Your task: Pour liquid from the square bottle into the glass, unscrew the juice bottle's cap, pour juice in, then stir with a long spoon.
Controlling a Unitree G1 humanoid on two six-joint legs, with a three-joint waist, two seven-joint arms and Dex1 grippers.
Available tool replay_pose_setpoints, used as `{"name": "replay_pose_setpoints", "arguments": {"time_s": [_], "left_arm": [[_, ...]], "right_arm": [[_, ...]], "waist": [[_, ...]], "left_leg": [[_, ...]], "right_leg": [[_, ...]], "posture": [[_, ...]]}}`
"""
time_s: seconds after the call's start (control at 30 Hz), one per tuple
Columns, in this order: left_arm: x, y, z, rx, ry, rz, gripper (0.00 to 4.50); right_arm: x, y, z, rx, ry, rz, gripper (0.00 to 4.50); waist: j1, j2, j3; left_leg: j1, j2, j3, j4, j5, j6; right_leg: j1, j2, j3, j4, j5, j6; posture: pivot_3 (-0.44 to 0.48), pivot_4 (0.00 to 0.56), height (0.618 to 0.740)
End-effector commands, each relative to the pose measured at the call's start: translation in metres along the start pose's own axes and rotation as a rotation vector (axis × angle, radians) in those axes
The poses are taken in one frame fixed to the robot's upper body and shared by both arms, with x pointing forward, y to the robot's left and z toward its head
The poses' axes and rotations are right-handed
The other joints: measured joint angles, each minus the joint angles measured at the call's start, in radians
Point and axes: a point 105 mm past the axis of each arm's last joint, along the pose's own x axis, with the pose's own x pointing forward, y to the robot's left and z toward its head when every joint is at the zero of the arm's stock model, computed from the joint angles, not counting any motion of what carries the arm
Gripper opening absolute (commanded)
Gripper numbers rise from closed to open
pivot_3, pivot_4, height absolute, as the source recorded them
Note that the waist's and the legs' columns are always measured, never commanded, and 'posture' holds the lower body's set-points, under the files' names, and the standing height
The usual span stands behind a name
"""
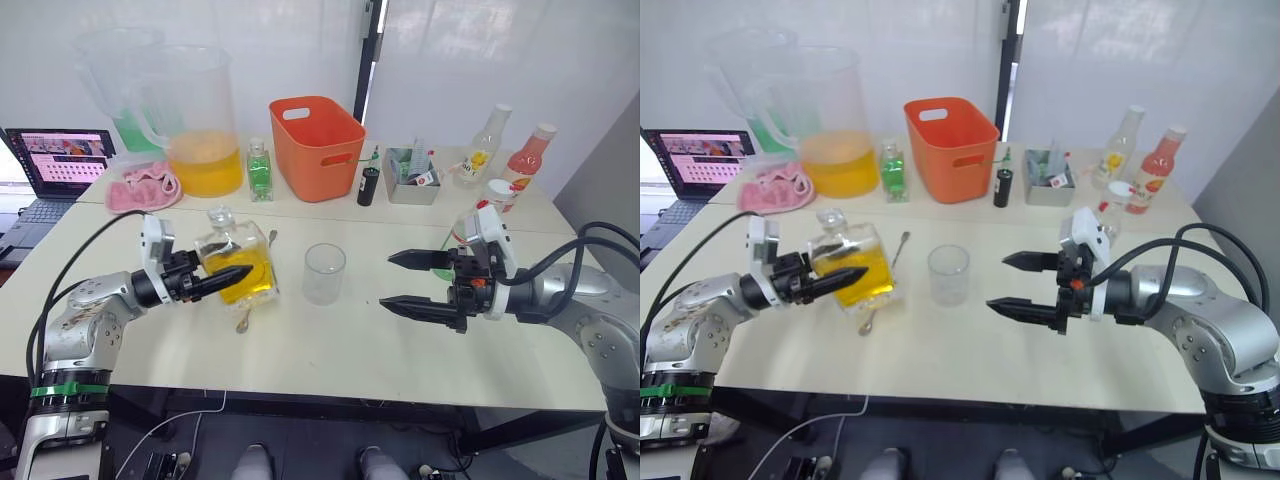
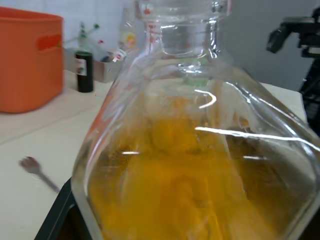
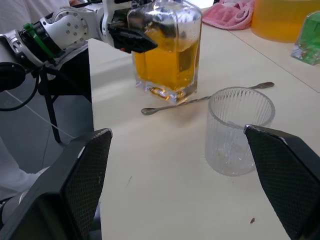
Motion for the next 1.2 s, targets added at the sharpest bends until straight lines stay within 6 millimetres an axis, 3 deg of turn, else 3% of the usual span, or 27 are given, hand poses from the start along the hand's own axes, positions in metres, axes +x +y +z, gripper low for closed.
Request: {"name": "replay_pose_setpoints", "arguments": {"time_s": [0.03,0.13,0.3,0.43,0.67,1.03,1.1,1.17,1.2], "left_arm": [[0.006,-0.017,0.023,0.117,-0.02,-0.119,2.82],[0.02,-0.039,0.005,0.123,0.025,-0.255,2.82],[0.035,-0.052,0.001,0.124,0.022,-0.345,2.82],[0.059,-0.067,-0.015,0.147,0.068,-0.462,2.82],[0.08,-0.064,-0.021,0.227,0.088,-0.526,2.82],[0.086,-0.056,-0.031,0.227,0.129,-0.493,2.82],[0.086,-0.055,-0.03,0.204,0.125,-0.484,3.85],[0.085,-0.056,-0.027,0.193,0.114,-0.48,4.41],[0.084,-0.057,-0.026,0.192,0.108,-0.478,4.49]], "right_arm": [[-0.003,0.004,0.009,-0.04,-0.02,-0.014,4.5],[-0.005,0.005,0.006,-0.041,-0.008,-0.042,4.5],[-0.007,0.007,0.005,-0.038,-0.013,-0.058,4.5],[-0.005,0.01,0.003,-0.04,-0.014,-0.08,4.5],[-0.004,0.014,0.002,-0.037,-0.013,-0.106,4.5],[-0.009,0.017,0.0,-0.023,-0.008,-0.15,4.5],[-0.008,0.017,0.001,-0.019,-0.012,-0.148,4.5],[-0.007,0.018,0.002,-0.014,-0.023,-0.134,4.5],[-0.006,0.019,0.002,-0.013,-0.027,-0.128,4.5]], "waist": [[-0.001,0.0,0.0],[0.0,0.0,0.0],[0.001,0.0,0.0],[0.004,0.0,0.0],[-0.003,0.0,0.0],[0.001,0.0,0.0],[0.001,0.0,0.0],[0.001,0.0,0.0],[0.001,0.0,0.0]], "left_leg": [[0.0,0.0,0.0,0.0,0.0,0.0],[0.0,0.0,0.0,0.0,0.0,0.0],[0.0,0.0,0.0,0.001,0.0,0.0],[0.0,0.0,0.0,0.002,0.0,0.001],[0.0,0.0,0.0,0.004,0.001,0.001],[0.0,0.0,0.0,0.006,0.001,0.001],[0.001,0.0,0.0,0.007,0.001,0.001],[0.001,0.0,0.0,0.009,0.001,0.001],[0.001,0.0,0.0,0.009,0.001,0.001]], "right_leg": [[0.0,0.0,0.0,0.0,0.0,0.0],[0.0,0.0,0.0,0.0,0.0,0.0],[0.0,0.0,0.0,0.0,0.0,0.0],[0.001,0.0,0.0,0.001,0.0,0.0],[0.001,0.0,0.001,0.002,0.0,0.0],[0.003,0.0,0.001,0.002,0.0,0.0],[0.003,0.0,0.001,0.003,0.001,0.0],[0.003,0.0,0.001,0.003,0.001,0.0],[0.004,0.0,0.001,0.004,0.001,0.0]], "posture": [[0.0,0.15,0.731],[0.0,0.15,0.731],[0.0,0.15,0.731],[0.0,0.15,0.731],[0.0,0.15,0.731],[0.0,0.15,0.731],[0.0,0.15,0.731],[0.0,0.15,0.731],[0.0,0.15,0.731]]}}
